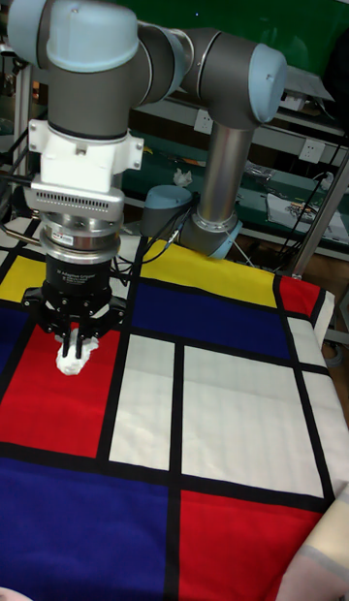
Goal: Put the garbage in the trash can
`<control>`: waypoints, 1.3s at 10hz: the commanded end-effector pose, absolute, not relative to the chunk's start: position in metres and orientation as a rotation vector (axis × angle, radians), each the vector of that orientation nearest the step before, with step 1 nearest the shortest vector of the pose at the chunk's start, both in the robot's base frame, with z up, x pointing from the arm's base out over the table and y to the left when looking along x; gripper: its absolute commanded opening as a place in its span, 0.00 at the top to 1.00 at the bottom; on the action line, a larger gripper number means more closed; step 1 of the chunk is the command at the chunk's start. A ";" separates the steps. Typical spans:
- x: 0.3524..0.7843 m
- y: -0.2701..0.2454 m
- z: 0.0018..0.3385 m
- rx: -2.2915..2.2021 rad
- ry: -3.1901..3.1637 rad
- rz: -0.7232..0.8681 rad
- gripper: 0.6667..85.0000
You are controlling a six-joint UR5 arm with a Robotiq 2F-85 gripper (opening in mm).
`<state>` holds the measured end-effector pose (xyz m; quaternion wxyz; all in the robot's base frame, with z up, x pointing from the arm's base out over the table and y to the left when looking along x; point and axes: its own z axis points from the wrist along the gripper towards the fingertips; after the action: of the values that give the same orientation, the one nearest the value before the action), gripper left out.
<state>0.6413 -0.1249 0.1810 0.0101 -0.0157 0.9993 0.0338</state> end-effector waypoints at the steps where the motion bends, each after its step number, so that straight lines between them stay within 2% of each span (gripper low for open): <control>1: 0.637 -0.128 0.179 0.050 3.128 0.105 1.00; 3: 0.648 -0.150 0.179 0.217 3.078 -0.023 1.00; 6: 0.649 -0.164 0.180 0.289 3.061 -0.105 1.00; 9: 0.651 -0.148 0.179 0.163 3.073 -0.010 1.00; 13: 0.634 -0.227 0.207 0.007 3.107 0.080 1.00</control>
<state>0.6425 -0.1930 0.1903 0.0195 0.0266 0.9995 0.0003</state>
